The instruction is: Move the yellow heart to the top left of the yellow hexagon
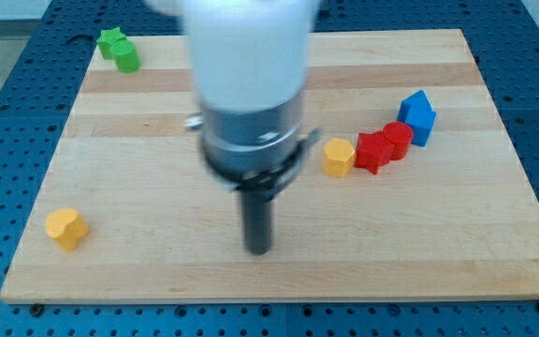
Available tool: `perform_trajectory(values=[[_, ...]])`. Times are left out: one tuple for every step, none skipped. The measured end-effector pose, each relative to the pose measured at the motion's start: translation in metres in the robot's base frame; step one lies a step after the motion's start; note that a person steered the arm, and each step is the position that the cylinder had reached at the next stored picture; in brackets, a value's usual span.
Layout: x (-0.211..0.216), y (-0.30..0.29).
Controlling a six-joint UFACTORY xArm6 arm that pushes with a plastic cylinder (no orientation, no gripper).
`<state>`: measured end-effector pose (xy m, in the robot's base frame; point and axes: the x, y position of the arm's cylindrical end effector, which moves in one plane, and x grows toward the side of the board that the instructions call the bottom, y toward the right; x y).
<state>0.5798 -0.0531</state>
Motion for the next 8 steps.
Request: perform_trajectory(values=[[0.019,-0.089],[0.027,-0.166],[0.026,-0.233],[-0.005,-0.252],[-0.015,-0.204],[-0.031,-0.158],[-0.091,-0.119],[-0.123,-0.088]])
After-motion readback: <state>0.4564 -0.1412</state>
